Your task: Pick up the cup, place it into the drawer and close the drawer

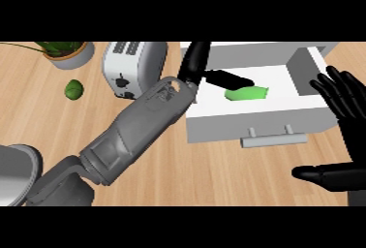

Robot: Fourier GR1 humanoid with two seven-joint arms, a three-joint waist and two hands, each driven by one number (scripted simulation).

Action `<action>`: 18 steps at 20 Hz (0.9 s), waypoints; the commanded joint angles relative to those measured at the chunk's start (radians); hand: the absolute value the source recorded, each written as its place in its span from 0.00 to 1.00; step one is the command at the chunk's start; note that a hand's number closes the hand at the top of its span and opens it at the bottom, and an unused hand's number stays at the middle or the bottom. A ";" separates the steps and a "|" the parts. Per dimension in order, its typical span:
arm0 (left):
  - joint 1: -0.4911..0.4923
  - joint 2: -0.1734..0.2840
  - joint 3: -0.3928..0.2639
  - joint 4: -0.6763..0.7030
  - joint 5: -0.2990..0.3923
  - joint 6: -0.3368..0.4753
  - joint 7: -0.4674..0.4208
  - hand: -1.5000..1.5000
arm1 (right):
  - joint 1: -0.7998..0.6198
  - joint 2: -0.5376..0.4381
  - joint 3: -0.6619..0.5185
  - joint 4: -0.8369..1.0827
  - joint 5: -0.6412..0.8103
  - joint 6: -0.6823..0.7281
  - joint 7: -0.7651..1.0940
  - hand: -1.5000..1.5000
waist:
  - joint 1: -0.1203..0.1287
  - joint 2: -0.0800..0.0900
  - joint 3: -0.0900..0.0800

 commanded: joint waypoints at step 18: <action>0.121 0.216 0.162 -0.311 0.037 -0.036 0.097 0.00 | 0.135 -0.113 0.116 -0.147 0.344 0.079 0.026 1.00 | 0.089 -0.020 -0.001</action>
